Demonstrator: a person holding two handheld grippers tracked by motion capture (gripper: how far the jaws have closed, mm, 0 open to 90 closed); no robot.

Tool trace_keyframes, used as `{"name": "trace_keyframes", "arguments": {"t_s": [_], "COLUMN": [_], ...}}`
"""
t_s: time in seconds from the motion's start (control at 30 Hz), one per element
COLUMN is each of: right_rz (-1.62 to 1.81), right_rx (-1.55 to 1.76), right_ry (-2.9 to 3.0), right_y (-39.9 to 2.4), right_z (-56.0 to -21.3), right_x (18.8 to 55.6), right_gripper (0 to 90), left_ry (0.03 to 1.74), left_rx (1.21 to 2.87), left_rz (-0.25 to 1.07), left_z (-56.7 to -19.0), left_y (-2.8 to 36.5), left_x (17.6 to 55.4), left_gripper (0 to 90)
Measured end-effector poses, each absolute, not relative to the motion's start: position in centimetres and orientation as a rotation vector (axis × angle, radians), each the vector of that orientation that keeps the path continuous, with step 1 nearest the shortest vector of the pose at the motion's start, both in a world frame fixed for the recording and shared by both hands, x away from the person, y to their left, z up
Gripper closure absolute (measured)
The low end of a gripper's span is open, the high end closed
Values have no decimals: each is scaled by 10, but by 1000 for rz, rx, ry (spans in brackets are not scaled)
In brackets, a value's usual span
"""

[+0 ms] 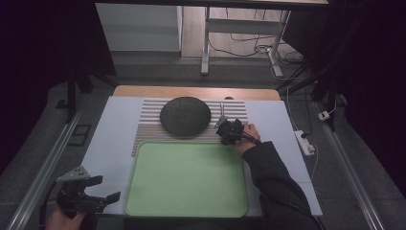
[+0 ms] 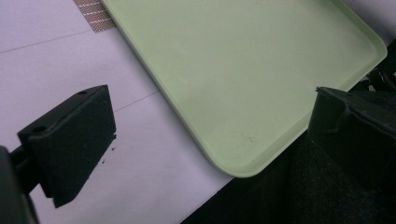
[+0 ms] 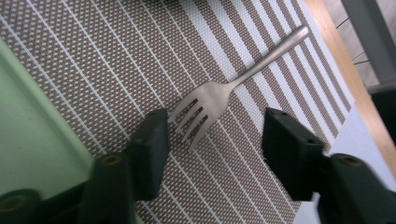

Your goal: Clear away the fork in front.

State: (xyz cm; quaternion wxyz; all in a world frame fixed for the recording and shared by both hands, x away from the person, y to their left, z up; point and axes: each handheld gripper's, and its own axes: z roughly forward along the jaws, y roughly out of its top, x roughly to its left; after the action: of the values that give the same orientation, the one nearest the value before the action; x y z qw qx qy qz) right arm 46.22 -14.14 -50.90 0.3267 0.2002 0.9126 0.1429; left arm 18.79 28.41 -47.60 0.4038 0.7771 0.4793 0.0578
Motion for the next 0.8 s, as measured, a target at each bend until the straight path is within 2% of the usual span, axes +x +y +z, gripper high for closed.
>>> {"name": "trace_keyframes", "arguments": {"t_s": [0.1, 0.13, 0.2, 0.23, 0.27, 0.3, 0.43, 0.8], "right_rz": [352, 352, 336, 336, 338, 338, 301, 329], "right_rx": [469, 469, 434, 434, 408, 408, 346, 387], "right_ry": [2400, 2400, 2408, 2408, 2421, 2421, 2374, 2322], "right_y": [-138, -138, -136, -136, -135, -135, -133, -134], "right_z": [-511, -511, -514, -514, -515, -515, -515, -504], "right_x": [460, 460, 458, 458, 457, 457, 452, 449], "right_gripper": [592, 592, 685, 685, 755, 755, 873, 897], "left_ry": [1211, 1211, 1210, 1211, 1210, 1210, 1210, 1215], "left_rx": [1962, 1963, 1963, 1963, 1964, 1966, 1972, 1971], "left_rz": [145, 146, 146, 147, 147, 148, 151, 152], "left_z": [-476, -476, -476, -476, -476, -476, -476, -476], "left_y": [284, 284, 284, 284, 284, 284, 283, 283], "left_x": [188, 188, 188, 188, 188, 188, 188, 188], "left_gripper": [12, 12, 12, 12, 13, 13, 13, 14]}}
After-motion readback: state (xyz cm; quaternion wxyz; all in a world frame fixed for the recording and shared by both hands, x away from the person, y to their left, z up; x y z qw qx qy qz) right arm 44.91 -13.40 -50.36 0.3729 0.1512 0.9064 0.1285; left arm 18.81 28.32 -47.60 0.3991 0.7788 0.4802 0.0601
